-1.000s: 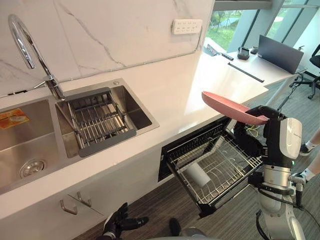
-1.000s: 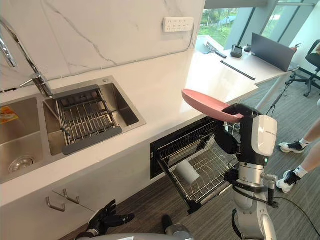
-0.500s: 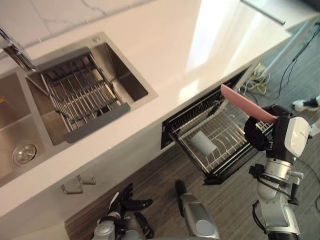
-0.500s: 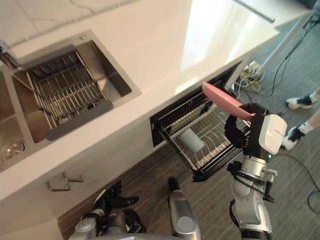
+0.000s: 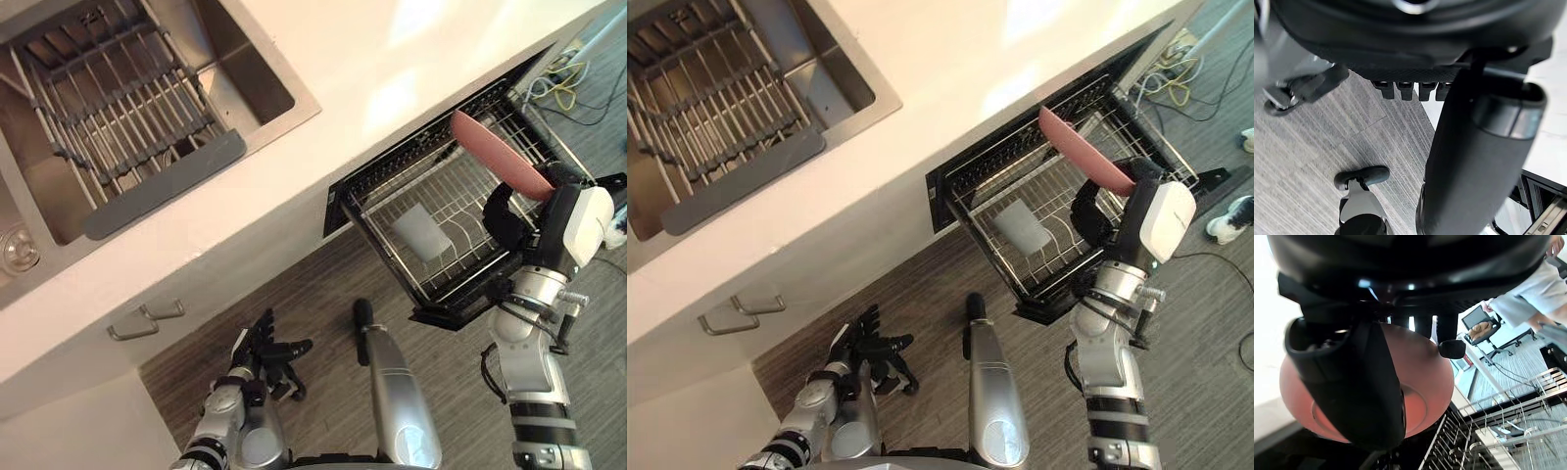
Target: Walk over to the sink, pick up the cup, carry it to the dishwasher, place the cup inside the dishwasher, then close the dishwasher door
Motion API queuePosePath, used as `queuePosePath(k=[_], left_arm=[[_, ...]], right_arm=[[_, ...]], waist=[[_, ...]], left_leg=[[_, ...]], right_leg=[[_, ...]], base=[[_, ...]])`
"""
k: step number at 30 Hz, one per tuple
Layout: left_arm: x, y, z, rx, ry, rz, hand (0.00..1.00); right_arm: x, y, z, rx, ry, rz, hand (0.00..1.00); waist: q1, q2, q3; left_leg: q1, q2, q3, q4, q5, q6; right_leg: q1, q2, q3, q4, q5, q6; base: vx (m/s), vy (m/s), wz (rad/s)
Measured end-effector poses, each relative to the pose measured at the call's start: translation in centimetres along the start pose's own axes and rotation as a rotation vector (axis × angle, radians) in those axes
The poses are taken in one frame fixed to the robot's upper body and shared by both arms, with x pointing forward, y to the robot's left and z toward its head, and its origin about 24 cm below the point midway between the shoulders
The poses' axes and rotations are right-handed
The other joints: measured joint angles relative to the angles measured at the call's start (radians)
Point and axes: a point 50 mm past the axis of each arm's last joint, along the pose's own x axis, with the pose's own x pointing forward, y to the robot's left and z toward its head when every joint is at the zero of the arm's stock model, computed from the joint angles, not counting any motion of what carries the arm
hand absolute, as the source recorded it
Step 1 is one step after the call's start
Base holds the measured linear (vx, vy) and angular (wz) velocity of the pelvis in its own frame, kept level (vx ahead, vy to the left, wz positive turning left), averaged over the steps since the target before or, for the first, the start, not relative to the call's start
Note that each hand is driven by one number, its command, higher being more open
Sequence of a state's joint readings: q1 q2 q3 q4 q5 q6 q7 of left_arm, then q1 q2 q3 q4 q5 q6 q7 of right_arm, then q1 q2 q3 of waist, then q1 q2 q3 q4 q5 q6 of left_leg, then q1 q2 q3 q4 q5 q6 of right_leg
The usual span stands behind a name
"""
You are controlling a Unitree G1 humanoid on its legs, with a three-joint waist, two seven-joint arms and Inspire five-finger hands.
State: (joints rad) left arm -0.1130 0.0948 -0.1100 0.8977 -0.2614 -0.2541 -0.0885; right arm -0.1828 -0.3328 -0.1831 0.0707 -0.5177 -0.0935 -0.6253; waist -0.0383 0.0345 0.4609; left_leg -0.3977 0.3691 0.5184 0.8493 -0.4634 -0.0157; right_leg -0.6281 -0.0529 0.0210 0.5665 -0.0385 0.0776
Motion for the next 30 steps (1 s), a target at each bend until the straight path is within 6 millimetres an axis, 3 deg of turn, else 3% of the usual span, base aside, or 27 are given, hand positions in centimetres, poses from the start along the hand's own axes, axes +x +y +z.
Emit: queuePosePath(k=[4,12,17,30], left_arm=[[0.4,-1.1,0.4,-0.023,-0.008,-0.025,1.0],[0.8,-2.1,1.5,-0.03,-0.05,-0.057,1.0],[0.9,-2.2,2.0,-0.03,-0.069,-0.061,1.0],[0.9,-2.2,2.8,-0.029,-0.108,-0.068,1.0]], right_arm=[[0.9,0.8,-0.3,0.0,0.037,0.01,0.0],[2.4,1.2,-3.3,-0.088,0.182,0.062,0.0],[3.1,1.4,-4.6,-0.129,0.271,0.078,0.0],[6.5,-1.7,-5.1,-0.225,0.248,-0.063,0.0]], waist=[[0.002,0.004,0.004],[0.008,0.037,0.02],[0.017,0.041,0.022],[0.024,0.052,0.026]], left_leg=[[-0.05,-0.003,-0.015,0.022,-0.005,0.014],[-0.113,-0.027,-0.035,0.021,0.003,0.025],[-0.13,-0.039,-0.04,0.008,0.012,0.03],[-0.178,-0.071,-0.046,-0.024,0.035,0.041]], right_leg=[[-0.039,-0.011,-0.003,0.012,0.0,0.003],[-0.082,-0.035,-0.013,0.012,0.007,0.012],[-0.094,-0.045,-0.017,0.007,0.008,0.013],[-0.12,-0.066,-0.02,-0.039,0.034,0.023]], base=[[-0.04,0.012,0.1],[0.03,0.032,0.09],[0.04,0.019,0.07],[0.02,0.014,0.05]])
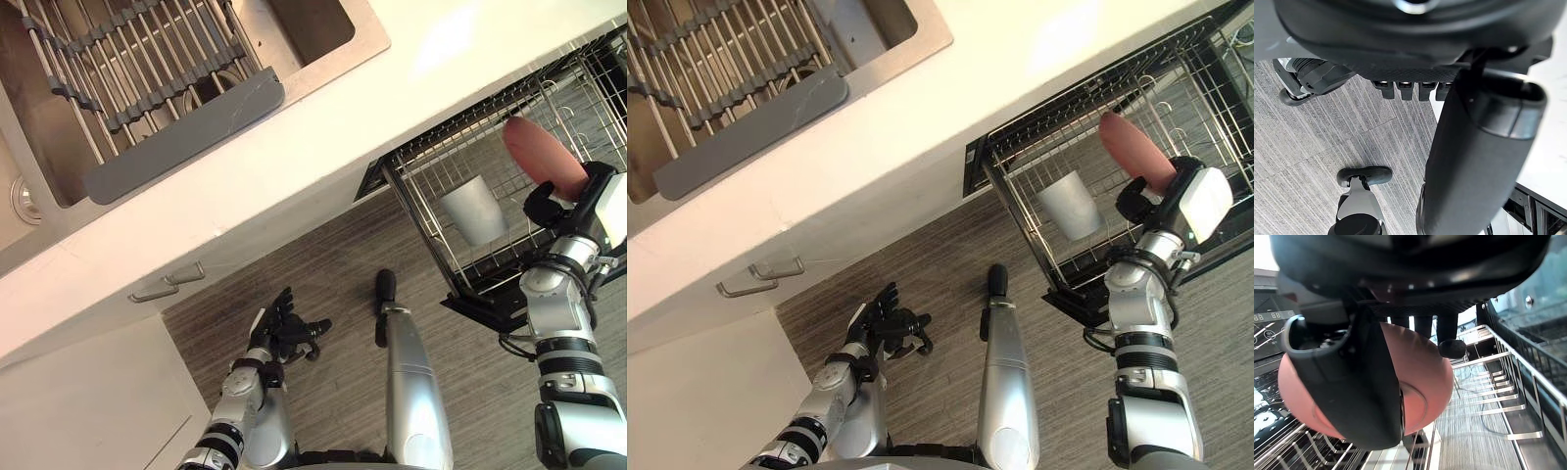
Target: Walk over to the sink, pick up the cup, carry it to the dishwasher, place the cup inside the dishwasher, then close the dishwasher door
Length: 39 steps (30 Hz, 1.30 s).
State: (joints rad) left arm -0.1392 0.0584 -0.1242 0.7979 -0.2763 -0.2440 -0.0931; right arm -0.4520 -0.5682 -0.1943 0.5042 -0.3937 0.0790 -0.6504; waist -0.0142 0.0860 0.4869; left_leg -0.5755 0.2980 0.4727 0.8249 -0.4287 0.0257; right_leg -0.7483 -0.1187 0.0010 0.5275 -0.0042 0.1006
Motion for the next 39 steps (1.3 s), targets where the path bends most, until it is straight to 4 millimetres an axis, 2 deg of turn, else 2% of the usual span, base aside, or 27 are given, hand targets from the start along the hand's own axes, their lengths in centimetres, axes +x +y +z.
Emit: queuePosePath(k=[7,8,16,22,28,31,33,39], left_arm=[[-0.1,0.0,0.1,0.0,-0.006,-0.007,1.0],[-0.1,0.0,0.1,-0.001,-0.006,-0.011,1.0],[-0.2,0.3,0.4,-0.007,-0.023,-0.006,1.0],[-0.2,0.3,0.5,-0.007,-0.028,-0.01,1.0],[-0.2,0.3,0.5,-0.007,-0.03,-0.011,1.0],[-0.4,0.2,0.1,-0.011,-0.02,-0.011,1.0],[-0.6,0.2,-0.3,-0.017,-0.01,-0.011,1.0],[-1.2,-0.1,-1.4,-0.018,0.021,-0.015,1.0]], right_arm=[[0.8,-1.1,0.6,-0.032,-0.051,-0.071,0.0],[0.9,-1.1,0.6,-0.033,-0.054,-0.073,1.0],[1.5,-1.3,0.4,-0.05,-0.04,-0.013,1.0],[1.3,0.3,-0.9,-0.052,0.054,0.126,1.0],[0.7,1.0,-1.5,-0.016,0.102,0.176,1.0],[-0.2,1.8,-1.6,0.009,0.105,0.195,1.0],[-1.6,2.4,-2.0,0.027,0.101,0.204,1.0],[-5.4,1.9,-2.2,0.085,0.07,0.169,1.0]], waist=[[0.001,0.001,0.0],[0.001,0.001,0.0],[0.001,0.002,-0.001],[0.003,0.003,-0.001],[0.007,0.005,-0.003],[0.007,0.008,-0.005],[0.011,0.011,-0.009],[0.013,0.007,-0.028]], left_leg=[[-0.004,-0.005,-0.001,-0.007,0.002,0.0],[-0.004,-0.005,-0.001,-0.007,0.002,0.0],[-0.023,-0.007,-0.006,-0.007,0.004,0.0],[-0.027,-0.02,-0.013,-0.021,0.017,0.0],[-0.024,-0.019,-0.018,-0.021,0.022,0.002],[0.003,-0.015,-0.02,-0.031,0.024,0.0],[0.038,-0.012,-0.018,-0.048,0.027,-0.002],[0.118,-0.012,-0.008,-0.096,0.035,-0.013]], right_leg=[[0.0,-0.002,-0.001,-0.008,0.003,0.001],[-0.001,-0.002,-0.001,-0.009,0.003,0.001],[-0.015,-0.003,-0.003,-0.009,0.003,0.001],[-0.017,-0.013,-0.007,-0.009,0.003,0.001],[-0.012,-0.013,-0.009,-0.008,0.004,-0.001],[0.021,-0.009,-0.014,-0.024,0.007,-0.002],[0.057,-0.004,-0.017,-0.045,0.01,-0.003],[0.143,0.006,-0.021,-0.101,0.02,-0.003]], base=[[0.01,0.006,0.01],[0.0,0.0,0.0],[0.0,0.0,0.0],[0.02,-0.005,0.06],[0.0,-0.003,0.01],[0.0,0.0,0.0],[0.03,-0.007,-0.02],[0.05,-0.001,-0.04]])
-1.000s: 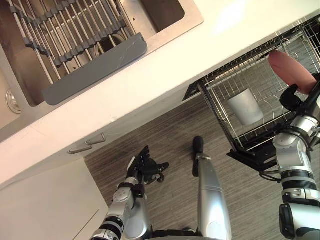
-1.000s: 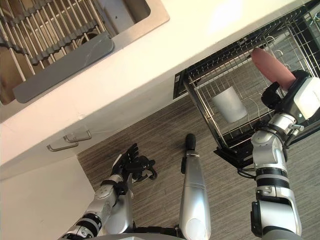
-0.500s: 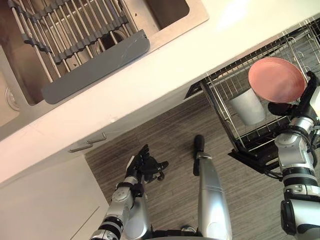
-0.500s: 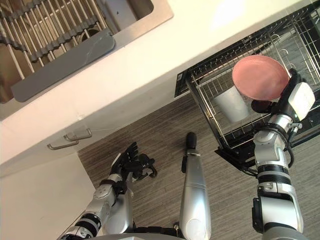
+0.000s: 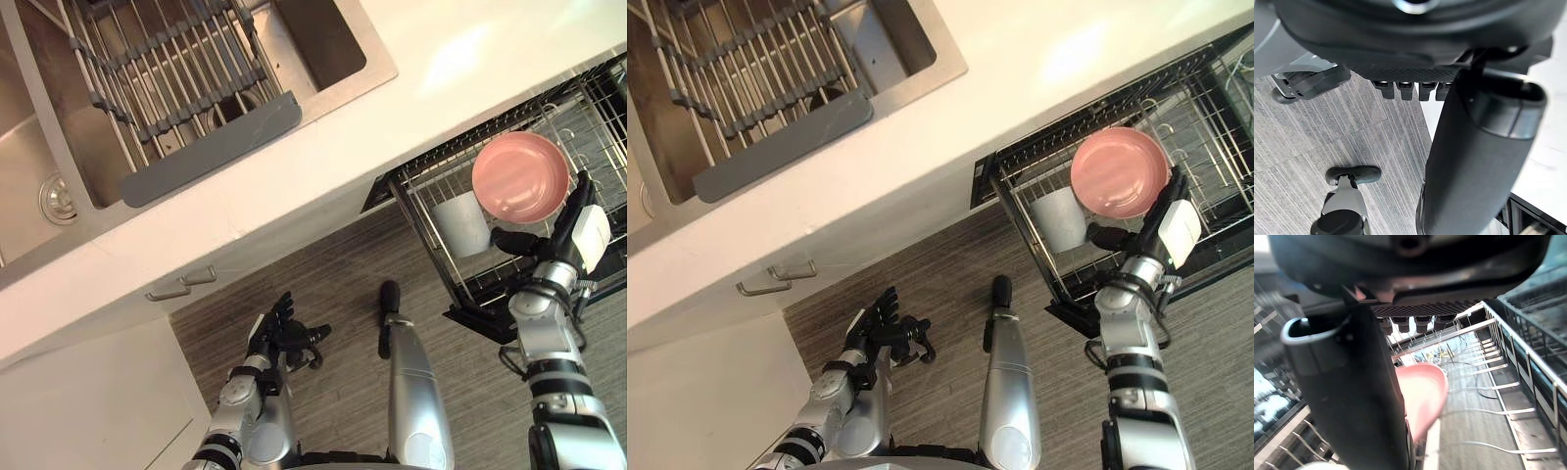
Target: Walk over to the sink, pick up the cup, carry it to the dishwasher, place the cup inside the dishwasher, then close the dishwasher door
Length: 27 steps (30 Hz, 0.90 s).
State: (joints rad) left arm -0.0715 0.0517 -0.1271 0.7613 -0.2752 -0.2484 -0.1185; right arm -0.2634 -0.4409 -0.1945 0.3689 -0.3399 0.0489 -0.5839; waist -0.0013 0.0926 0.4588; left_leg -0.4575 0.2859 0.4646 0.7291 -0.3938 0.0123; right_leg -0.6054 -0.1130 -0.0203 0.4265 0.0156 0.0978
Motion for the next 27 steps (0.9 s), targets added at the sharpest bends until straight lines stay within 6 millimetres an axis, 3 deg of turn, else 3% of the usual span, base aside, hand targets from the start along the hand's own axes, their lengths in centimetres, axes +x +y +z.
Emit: queuePosePath(k=[6,10,13,19,27], left_arm=[[-1.1,0.4,-2.0,-0.012,0.068,0.024,1.0],[-3.1,1.3,-4.7,-0.023,0.158,0.065,1.0],[-3.9,1.6,-5.9,-0.024,0.204,0.089,1.0],[-5.6,1.9,-7.9,-0.042,0.269,0.138,1.0],[-6.8,1.8,-9.3,-0.118,0.296,0.191,1.0]], right_arm=[[-3.3,-1.4,0.6,0.074,-0.034,-0.045,1.0],[-6.0,-4.3,0.2,0.139,0.001,-0.151,1.0],[-7.5,-5.5,-0.3,0.175,0.027,-0.197,1.0],[-11.5,-7.1,-3.9,0.324,0.242,-0.276,1.0],[-18.6,-4.9,-10.4,0.521,0.637,-0.182,1.0]], waist=[[-0.001,-0.033,-0.069],[-0.01,-0.088,-0.159],[-0.034,-0.106,-0.207],[-0.066,-0.114,-0.285],[-0.083,-0.108,-0.348]], left_leg=[[0.099,0.0,0.019,-0.063,0.008,-0.014],[0.204,-0.012,0.059,-0.159,0.027,-0.035],[0.26,-0.026,0.078,-0.217,0.04,-0.048],[0.421,-0.06,0.132,-0.366,0.075,-0.082],[0.545,-0.074,0.166,-0.465,0.11,-0.099]], right_leg=[[0.093,0.015,0.001,-0.056,0.002,-0.002],[0.177,0.028,0.015,-0.136,0.013,-0.004],[0.223,0.03,0.022,-0.177,0.015,-0.003],[0.34,0.035,0.048,-0.251,0.016,-0.002],[0.431,0.051,0.058,-0.288,0.011,-0.007]], base=[[0.07,-0.016,-0.07],[0.12,-0.013,-0.15],[0.13,0.009,-0.13],[0.13,0.014,-0.16],[0.03,-0.016,-0.06]])
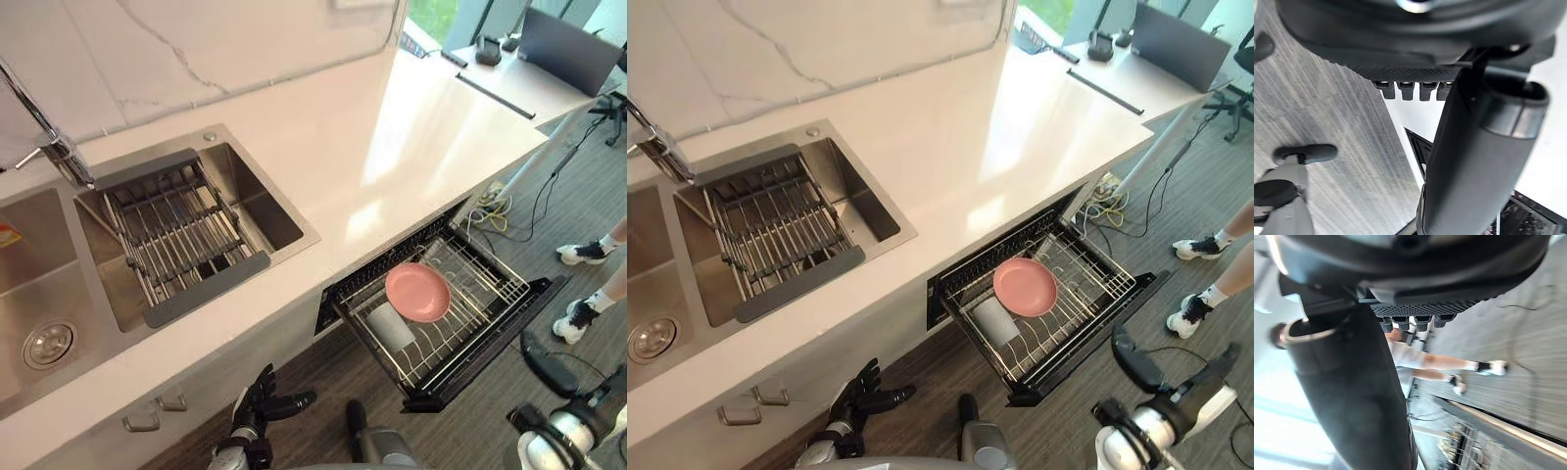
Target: Walk over to the sink, pick up the cup, carry it to the dishwasher, place the cup inside the dishwasher, then close the dishwasher door
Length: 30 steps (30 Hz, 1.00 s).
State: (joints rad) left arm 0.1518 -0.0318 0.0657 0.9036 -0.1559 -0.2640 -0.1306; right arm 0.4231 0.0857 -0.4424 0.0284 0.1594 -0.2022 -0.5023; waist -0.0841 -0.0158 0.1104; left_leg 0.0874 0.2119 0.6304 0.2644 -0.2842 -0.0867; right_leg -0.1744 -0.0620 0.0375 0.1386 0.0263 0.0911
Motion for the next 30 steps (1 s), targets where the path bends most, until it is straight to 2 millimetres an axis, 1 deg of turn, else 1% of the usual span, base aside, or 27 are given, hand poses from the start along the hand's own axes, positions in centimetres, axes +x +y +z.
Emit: queuePosePath(k=[1,2,3,5,6,7,9,11,12,13,15,17,22,28,30], left_arm=[[0.0,0.1,-0.1,-0.005,0.003,0.005,1.0],[-0.1,0.2,-0.3,-0.011,0.008,0.011,1.0],[-0.2,0.4,-0.4,-0.02,0.011,0.021,1.0],[-0.3,0.5,-0.7,-0.026,0.024,0.027,1.0],[-0.3,0.6,-0.9,-0.036,0.033,0.036,1.0],[-0.3,0.7,-1.0,-0.043,0.037,0.039,1.0],[-0.4,0.8,-1.2,-0.056,0.049,0.045,1.0],[-0.5,0.8,-1.4,-0.058,0.06,0.047,1.0],[-0.5,0.8,-1.4,-0.059,0.066,0.047,1.0],[-0.5,0.8,-1.5,-0.06,0.069,0.047,1.0],[-0.5,0.8,-1.5,-0.061,0.077,0.048,1.0],[-0.4,0.8,-1.5,-0.062,0.078,0.047,1.0],[-0.4,0.8,-1.6,-0.061,0.087,0.046,1.0],[-0.4,0.8,-1.6,-0.059,0.093,0.045,1.0],[-0.4,0.8,-1.6,-0.058,0.095,0.046,1.0]], right_arm=[[-0.1,-0.1,-0.6,0.005,0.027,0.007,1.0],[-0.3,-0.2,-1.8,0.031,0.084,0.028,1.0],[-0.7,-0.3,-3.1,0.055,0.145,0.052,1.0],[-1.2,-0.5,-4.8,0.079,0.229,0.079,1.0],[-1.9,-0.5,-6.5,0.113,0.319,0.1,1.0],[-2.3,-0.5,-7.4,0.129,0.368,0.118,1.0],[-3.1,-0.5,-8.9,0.169,0.452,0.159,1.0],[-3.9,-0.2,-10.0,0.213,0.517,0.205,1.0],[-4.3,0.1,-10.4,0.233,0.547,0.246,1.0],[-4.4,0.3,-10.6,0.241,0.556,0.269,1.0],[-5.0,1.2,-10.8,0.271,0.577,0.373,1.0],[-5.3,1.7,-11.0,0.283,0.587,0.412,1.0],[-5.3,1.2,-11.1,0.284,0.591,0.452,1.0],[-5.2,1.4,-10.9,0.155,0.572,0.568,1.0],[-5.3,2.1,-10.7,0.102,0.561,0.638,1.0]], waist=[[-0.002,0.0,-0.002],[-0.007,0.0,-0.008],[-0.011,0.0,-0.012],[-0.012,0.001,-0.03],[-0.012,0.002,-0.043],[-0.012,0.005,-0.044],[-0.011,0.012,-0.054],[-0.01,0.018,-0.058],[-0.008,0.025,-0.062],[-0.008,0.026,-0.064],[-0.003,0.029,-0.066],[0.004,0.029,-0.067],[0.007,0.03,-0.068],[0.011,0.03,-0.069],[0.018,0.029,-0.071]], left_leg=[[0.007,-0.002,0.0,-0.006,0.003,0.001],[0.018,-0.004,0.001,-0.017,0.008,0.003],[0.028,-0.005,0.003,-0.025,0.014,-0.001],[0.033,-0.009,0.003,-0.039,0.023,-0.003],[0.04,-0.013,0.003,-0.055,0.033,-0.005],[0.047,-0.014,0.002,-0.061,0.036,-0.006],[0.059,-0.018,0.002,-0.079,0.045,-0.009],[0.068,-0.02,-0.001,-0.091,0.049,-0.011],[0.071,-0.021,-0.001,-0.095,0.051,-0.013],[0.072,-0.021,-0.002,-0.097,0.051,-0.013],[0.086,-0.023,-0.007,-0.109,0.055,-0.017],[0.098,-0.024,-0.011,-0.12,0.056,-0.019],[0.109,-0.03,-0.016,-0.139,0.067,-0.03],[0.124,-0.038,-0.057,-0.178,0.1,-0.03],[0.132,-0.042,-0.076,-0.197,0.115,-0.025]], right_leg=[[0.006,0.0,0.0,-0.003,0.0,0.0],[0.014,0.001,0.0,-0.004,0.0,0.0],[0.021,0.001,-0.002,-0.005,-0.001,-0.002],[0.022,0.0,-0.002,-0.006,-0.001,-0.003],[0.028,0.0,-0.005,-0.014,0.001,-0.006],[0.036,0.001,-0.008,-0.02,0.002,-0.007],[0.044,0.001,-0.011,-0.025,0.003,-0.008],[0.055,0.001,-0.015,-0.033,0.003,-0.008],[0.058,0.001,-0.016,-0.035,0.003,-0.008],[0.059,0.001,-0.017,-0.035,0.003,-0.008],[0.076,0.001,-0.024,-0.047,0.004,-0.007],[0.092,0.002,-0.033,-0.055,0.004,-0.007],[0.103,0.001,-0.043,-0.067,0.004,-0.007],[0.132,-0.008,-0.081,-0.079,0.004,-0.008],[0.148,-0.01,-0.1,-0.088,0.006,-0.011]], base=[[0.0,0.0,0.0],[-0.03,-0.035,0.01],[-0.04,-0.043,0.01],[-0.02,-0.02,0.0],[-0.01,-0.031,0.04],[0.0,-0.02,0.04],[0.0,-0.01,0.02],[0.01,-0.011,0.05],[0.02,-0.006,0.05],[0.02,-0.003,0.04],[0.03,-0.003,0.06],[0.03,-0.005,0.06],[0.01,-0.009,0.03],[-0.02,-0.028,0.2],[-0.06,-0.038,0.26]])
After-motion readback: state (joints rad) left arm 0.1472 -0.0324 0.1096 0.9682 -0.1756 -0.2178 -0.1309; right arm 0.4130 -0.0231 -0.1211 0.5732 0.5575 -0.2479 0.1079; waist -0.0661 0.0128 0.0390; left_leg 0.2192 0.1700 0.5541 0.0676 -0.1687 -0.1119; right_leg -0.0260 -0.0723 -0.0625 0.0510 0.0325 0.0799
